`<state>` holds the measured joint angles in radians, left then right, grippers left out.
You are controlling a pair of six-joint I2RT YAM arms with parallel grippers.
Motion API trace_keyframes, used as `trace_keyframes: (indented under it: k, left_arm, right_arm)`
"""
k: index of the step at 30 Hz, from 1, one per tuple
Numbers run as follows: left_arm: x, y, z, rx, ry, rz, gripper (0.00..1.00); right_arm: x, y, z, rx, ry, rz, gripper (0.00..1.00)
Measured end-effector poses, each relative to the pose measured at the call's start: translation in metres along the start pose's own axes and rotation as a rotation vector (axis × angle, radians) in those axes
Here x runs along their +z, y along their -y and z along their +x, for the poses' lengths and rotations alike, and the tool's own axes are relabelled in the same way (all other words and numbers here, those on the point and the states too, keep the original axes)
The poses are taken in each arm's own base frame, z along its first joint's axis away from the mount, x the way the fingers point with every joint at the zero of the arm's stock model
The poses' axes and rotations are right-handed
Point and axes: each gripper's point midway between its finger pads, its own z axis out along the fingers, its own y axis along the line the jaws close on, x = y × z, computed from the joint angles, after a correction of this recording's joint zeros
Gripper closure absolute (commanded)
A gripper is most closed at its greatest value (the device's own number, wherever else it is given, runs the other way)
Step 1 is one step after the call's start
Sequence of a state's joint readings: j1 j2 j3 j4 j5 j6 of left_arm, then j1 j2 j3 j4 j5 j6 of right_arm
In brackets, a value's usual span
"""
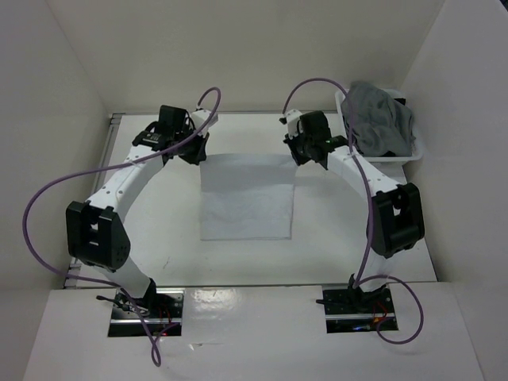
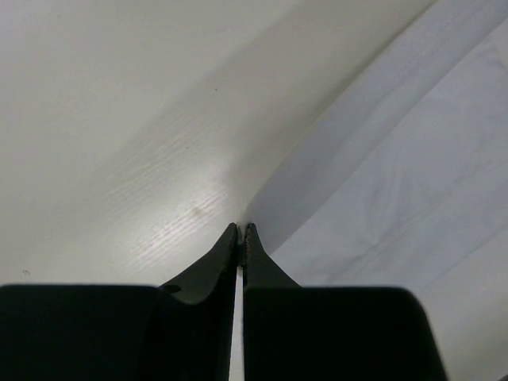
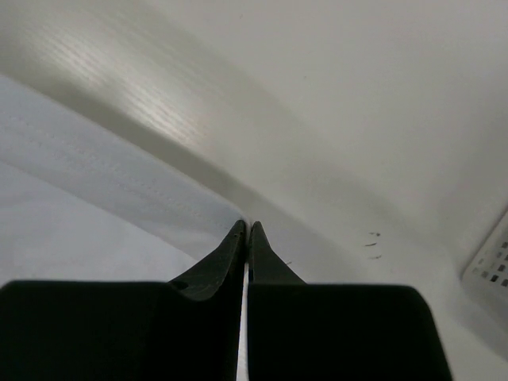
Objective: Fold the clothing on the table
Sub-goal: Fold the skirt
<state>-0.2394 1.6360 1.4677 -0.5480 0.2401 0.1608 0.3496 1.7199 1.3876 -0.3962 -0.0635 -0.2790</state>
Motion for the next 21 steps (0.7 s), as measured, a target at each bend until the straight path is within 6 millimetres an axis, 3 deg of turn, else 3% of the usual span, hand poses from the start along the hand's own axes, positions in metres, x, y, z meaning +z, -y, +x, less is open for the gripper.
trace_keyframes:
  k: [8,15,21]
  left_arm:
    - [-0.010,0.017,0.033,0.031,-0.050,0.026,1.00]
    - [-0.013,0.029,0.067,0.062,-0.116,0.055,1.00]
    - [-0.021,0.031,0.076,0.085,-0.125,0.052,1.00]
  right_arm:
    - [-0.002,-0.017,0.037,-0.039,-0.085,-0.036,1.00]
    - [-0.021,-0.019,0.029,-0.063,-0.057,-0.039,1.00]
    - [-0.035,-0.035,0.032,-0.097,-0.060,-0.075,1.00]
